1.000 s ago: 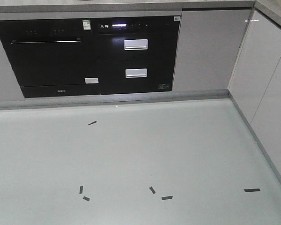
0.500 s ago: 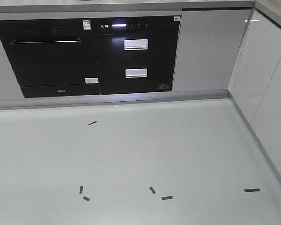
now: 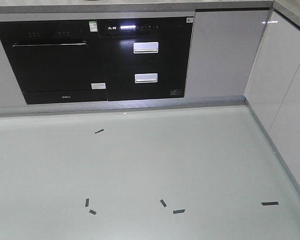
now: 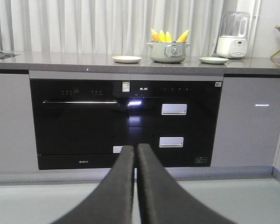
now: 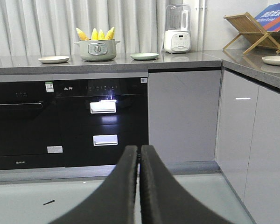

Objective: Distribute corn equally
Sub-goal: 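Drive the base forward toward the counter with both arms stowed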

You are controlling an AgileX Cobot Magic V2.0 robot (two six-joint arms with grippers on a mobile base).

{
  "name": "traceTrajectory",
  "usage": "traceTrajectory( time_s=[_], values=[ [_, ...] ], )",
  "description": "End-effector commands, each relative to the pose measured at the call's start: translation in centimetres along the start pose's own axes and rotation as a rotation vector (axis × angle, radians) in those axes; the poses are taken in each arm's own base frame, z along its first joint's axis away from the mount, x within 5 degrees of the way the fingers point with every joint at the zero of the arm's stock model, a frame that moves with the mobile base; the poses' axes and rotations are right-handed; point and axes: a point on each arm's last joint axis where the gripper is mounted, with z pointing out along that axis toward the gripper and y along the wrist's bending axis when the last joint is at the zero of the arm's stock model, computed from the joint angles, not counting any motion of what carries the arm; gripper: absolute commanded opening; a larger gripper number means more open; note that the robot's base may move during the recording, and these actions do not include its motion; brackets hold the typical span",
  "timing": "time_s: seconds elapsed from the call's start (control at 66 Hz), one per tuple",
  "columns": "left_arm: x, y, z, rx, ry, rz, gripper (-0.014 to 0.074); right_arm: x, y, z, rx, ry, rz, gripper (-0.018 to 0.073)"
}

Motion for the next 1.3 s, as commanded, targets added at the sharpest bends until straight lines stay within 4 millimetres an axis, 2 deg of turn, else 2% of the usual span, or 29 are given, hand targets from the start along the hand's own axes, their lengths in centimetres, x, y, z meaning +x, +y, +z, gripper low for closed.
traceTrajectory(
  time_s=[0.0,1.288],
  values=[
    [-0.38,-0.08,-0.11,0.013,-0.081,-0.012,-0.0006,-0.32,-0.01,0.0,0.001,-0.065,-0.016,-0.0002],
    [-0.38,-0.08,-0.11,0.013,-0.081,-0.012,-0.0006,-0.33,-0.01,0.0,0.001,-0.066,-0.016,-0.0002]
  ],
)
